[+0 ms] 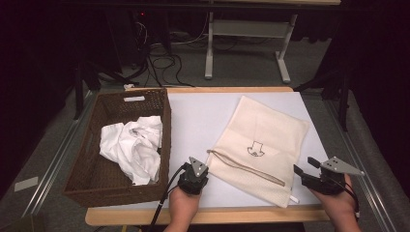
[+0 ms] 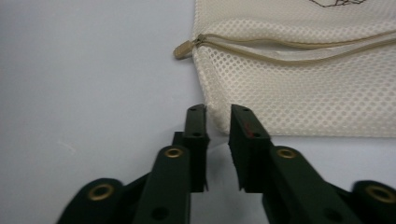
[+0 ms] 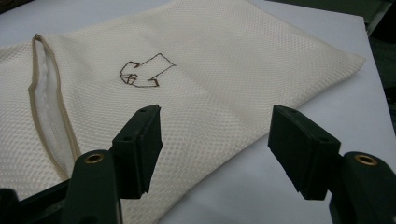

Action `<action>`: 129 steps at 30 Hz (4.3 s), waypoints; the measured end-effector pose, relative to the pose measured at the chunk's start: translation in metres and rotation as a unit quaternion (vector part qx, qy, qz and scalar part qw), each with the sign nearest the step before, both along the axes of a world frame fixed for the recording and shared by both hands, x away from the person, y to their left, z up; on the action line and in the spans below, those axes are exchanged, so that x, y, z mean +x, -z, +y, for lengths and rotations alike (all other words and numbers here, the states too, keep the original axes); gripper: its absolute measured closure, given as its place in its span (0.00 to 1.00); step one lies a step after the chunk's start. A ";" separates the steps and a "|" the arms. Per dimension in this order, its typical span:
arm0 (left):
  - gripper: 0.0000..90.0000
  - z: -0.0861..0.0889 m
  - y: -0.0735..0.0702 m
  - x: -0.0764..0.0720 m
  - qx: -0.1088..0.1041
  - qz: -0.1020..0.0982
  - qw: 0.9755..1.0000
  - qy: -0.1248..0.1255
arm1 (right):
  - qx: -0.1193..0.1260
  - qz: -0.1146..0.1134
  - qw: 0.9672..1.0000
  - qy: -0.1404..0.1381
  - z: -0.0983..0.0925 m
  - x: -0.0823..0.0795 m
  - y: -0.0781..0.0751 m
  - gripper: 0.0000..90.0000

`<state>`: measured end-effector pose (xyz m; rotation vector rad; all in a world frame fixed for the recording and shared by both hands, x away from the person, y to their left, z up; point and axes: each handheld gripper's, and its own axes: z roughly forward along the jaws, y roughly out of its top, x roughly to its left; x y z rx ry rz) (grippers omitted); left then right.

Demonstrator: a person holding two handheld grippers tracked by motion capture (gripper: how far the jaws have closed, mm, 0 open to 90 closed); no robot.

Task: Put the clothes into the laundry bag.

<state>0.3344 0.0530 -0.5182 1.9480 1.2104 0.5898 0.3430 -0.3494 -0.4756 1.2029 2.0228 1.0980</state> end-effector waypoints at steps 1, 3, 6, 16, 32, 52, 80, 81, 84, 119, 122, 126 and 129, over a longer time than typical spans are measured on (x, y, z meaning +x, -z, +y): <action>0.77 0.000 0.000 0.000 0.000 0.000 1.000 0.000 | 0.000 0.000 1.000 0.000 0.000 0.000 0.000 0.40; 0.66 -0.001 -0.003 -0.004 -0.007 -0.007 1.000 0.016 | -0.004 -0.001 1.000 -0.008 0.002 0.000 0.001 0.39; 0.59 -0.006 -0.008 -0.010 0.010 -0.028 0.999 0.030 | -0.005 0.005 1.000 -0.018 0.007 0.000 0.003 0.39; 0.53 -0.011 -0.010 -0.009 -0.013 -0.009 0.998 0.062 | -0.025 0.023 0.994 -0.100 0.041 -0.001 0.011 0.52; 0.55 -0.017 -0.015 -0.014 -0.039 -0.012 0.996 0.077 | -0.144 0.026 0.979 -0.143 0.086 0.009 0.023 0.92; 0.73 -0.083 0.003 -0.002 -0.019 0.030 0.989 0.145 | -0.070 0.031 0.986 -0.148 0.093 0.013 0.015 0.88; 0.55 -0.029 -0.030 -0.016 -0.044 -0.042 0.992 0.107 | 0.023 0.000 0.993 -0.117 0.082 0.010 -0.006 0.98; 0.53 -0.023 -0.031 -0.018 -0.044 -0.056 0.992 0.102 | 0.022 -0.003 0.993 -0.119 0.082 0.010 -0.006 0.98; 0.45 -0.012 -0.028 -0.024 -0.053 -0.069 0.993 0.084 | 0.023 -0.007 0.993 -0.118 0.081 0.008 -0.006 0.98; 0.01 0.129 -0.122 -0.050 -0.072 -0.153 0.982 -0.086 | 0.031 -0.007 0.992 -0.124 0.078 0.009 -0.005 0.98; 0.01 0.148 -0.120 -0.051 -0.076 -0.150 0.980 -0.106 | 0.030 -0.007 0.992 -0.124 0.077 0.009 -0.005 0.98; 0.01 0.170 -0.119 -0.053 -0.077 -0.149 0.978 -0.128 | 0.031 -0.006 0.992 -0.123 0.077 0.010 -0.005 0.98; 0.01 0.185 -0.119 -0.056 -0.082 -0.152 0.974 -0.145 | 0.031 -0.007 0.992 -0.123 0.077 0.010 -0.005 0.98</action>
